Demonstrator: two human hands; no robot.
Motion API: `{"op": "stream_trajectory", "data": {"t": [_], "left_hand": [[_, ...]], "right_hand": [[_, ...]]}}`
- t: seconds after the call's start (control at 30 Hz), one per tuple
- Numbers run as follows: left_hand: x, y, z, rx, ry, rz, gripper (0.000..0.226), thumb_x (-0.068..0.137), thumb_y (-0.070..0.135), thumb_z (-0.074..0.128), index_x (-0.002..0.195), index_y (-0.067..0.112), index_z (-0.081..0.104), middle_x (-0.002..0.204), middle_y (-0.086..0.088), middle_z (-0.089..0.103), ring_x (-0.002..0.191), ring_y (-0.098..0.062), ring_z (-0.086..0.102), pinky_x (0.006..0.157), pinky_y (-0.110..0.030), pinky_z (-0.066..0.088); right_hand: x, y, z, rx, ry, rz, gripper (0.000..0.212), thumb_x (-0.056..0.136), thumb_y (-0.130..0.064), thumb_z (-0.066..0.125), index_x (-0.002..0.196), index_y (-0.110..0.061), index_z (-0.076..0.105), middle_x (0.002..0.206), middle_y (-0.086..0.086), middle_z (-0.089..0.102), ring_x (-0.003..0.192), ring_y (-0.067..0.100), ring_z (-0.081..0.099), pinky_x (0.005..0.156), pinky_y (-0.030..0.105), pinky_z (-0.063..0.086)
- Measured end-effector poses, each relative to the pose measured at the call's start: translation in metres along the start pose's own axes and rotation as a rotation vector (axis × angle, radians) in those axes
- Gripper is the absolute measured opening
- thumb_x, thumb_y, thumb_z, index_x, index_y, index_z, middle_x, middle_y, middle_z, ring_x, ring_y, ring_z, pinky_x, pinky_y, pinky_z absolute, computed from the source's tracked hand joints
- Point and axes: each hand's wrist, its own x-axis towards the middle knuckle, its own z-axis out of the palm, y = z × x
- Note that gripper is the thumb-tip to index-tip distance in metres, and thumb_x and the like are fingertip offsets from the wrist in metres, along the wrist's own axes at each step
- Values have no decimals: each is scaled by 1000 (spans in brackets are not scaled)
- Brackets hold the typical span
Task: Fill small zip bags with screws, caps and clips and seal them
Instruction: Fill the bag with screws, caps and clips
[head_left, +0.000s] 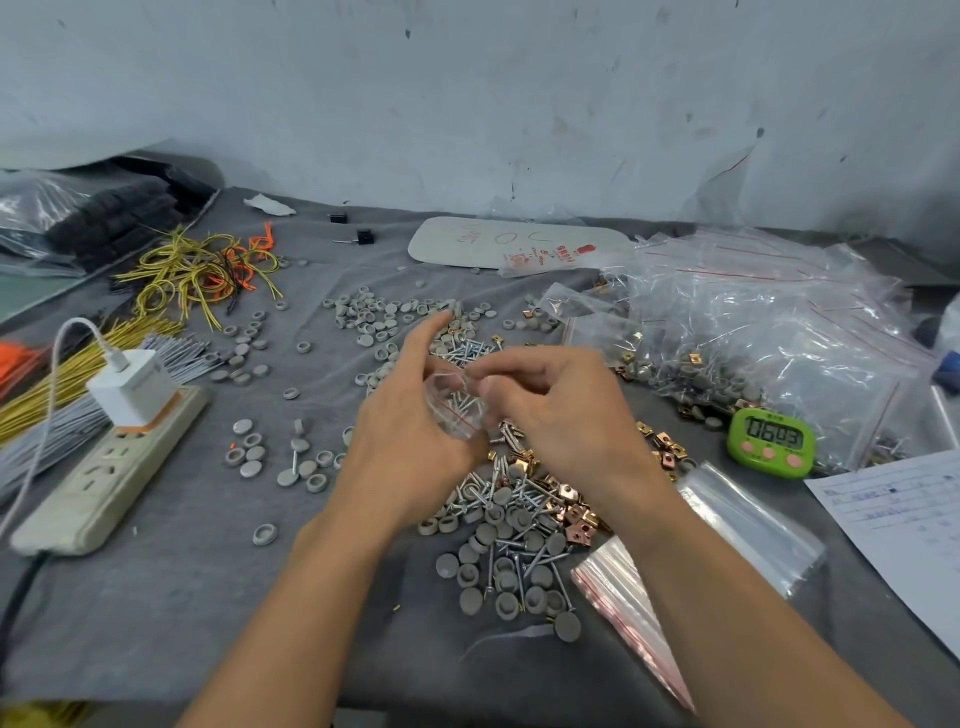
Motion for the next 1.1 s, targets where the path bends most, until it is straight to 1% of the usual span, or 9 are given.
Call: {"op": "stream_trajectory", "data": {"t": [0.1, 0.17, 0.23, 0.4, 0.5, 0.6, 0.8, 0.93, 1.1], "left_hand": [[1, -3, -2, -59, 113, -43, 93, 67, 28, 79, 139, 62, 31, 99, 25, 61, 93, 14, 58, 59, -3, 43], [1, -3, -2, -120, 182, -86, 88, 68, 25, 78, 137, 61, 34, 100, 23, 63, 91, 13, 60, 59, -6, 44], [2, -1, -3, -257, 233, -147, 87, 65, 30, 78, 139, 56, 39, 104, 21, 65, 92, 7, 64, 77, -18, 49], [6, 9, -18, -819, 238, -327, 76, 63, 18, 74, 135, 31, 55, 103, 7, 73, 97, -9, 69, 95, -35, 52], [5, 12, -26, -1088, 142, -442, 57, 66, 19, 71, 123, 20, 62, 121, -4, 70, 110, -19, 67, 100, -41, 50], [5, 11, -32, -1278, 100, -511, 68, 69, 17, 72, 135, 6, 57, 111, -12, 73, 105, -24, 73, 96, -40, 53], [7, 11, -36, -1372, 125, -534, 52, 78, 16, 64, 128, 5, 57, 109, -14, 69, 99, -26, 73, 107, -45, 51], [6, 14, -38, -1407, 138, -552, 74, 69, 20, 69, 137, -6, 55, 109, -16, 68, 104, -28, 70, 111, -49, 48], [6, 9, -39, -1554, 17, -613, 46, 75, 25, 68, 111, -3, 68, 102, -13, 71, 99, -25, 72, 107, -44, 51]], "right_hand": [[4, 9, -10, -120, 179, 58, 24, 90, -11, 71, 83, -32, 80, 74, -11, 77, 61, 10, 71, 65, 31, 61], [3, 17, -8, -446, 57, 88, 25, 92, -14, 69, 83, -34, 79, 80, -14, 77, 66, 4, 70, 70, 26, 60], [2, 23, 1, -670, -153, 149, 31, 90, -11, 67, 76, -37, 76, 87, -9, 77, 75, 7, 69, 77, 28, 60], [5, 27, 14, -783, -308, 195, 37, 84, -5, 66, 62, -35, 70, 74, -14, 68, 70, 8, 63, 78, 32, 61], [4, 27, 15, -842, -341, 155, 32, 84, -11, 67, 65, -36, 68, 69, -19, 60, 74, 10, 61, 82, 30, 57], [2, 26, 14, -859, -356, 150, 28, 84, -12, 67, 75, -37, 75, 76, -17, 65, 79, 12, 65, 80, 28, 54], [2, 21, 11, -839, -318, 146, 29, 84, -10, 71, 79, -36, 81, 87, -11, 75, 84, 14, 69, 84, 31, 58], [2, 19, 8, -772, -271, 194, 25, 87, -12, 70, 74, -33, 75, 85, -8, 75, 78, 13, 69, 77, 31, 60], [1, 16, 1, -452, -11, 141, 29, 85, -14, 77, 68, -36, 71, 60, -18, 68, 60, -6, 64, 47, 4, 41]]}}
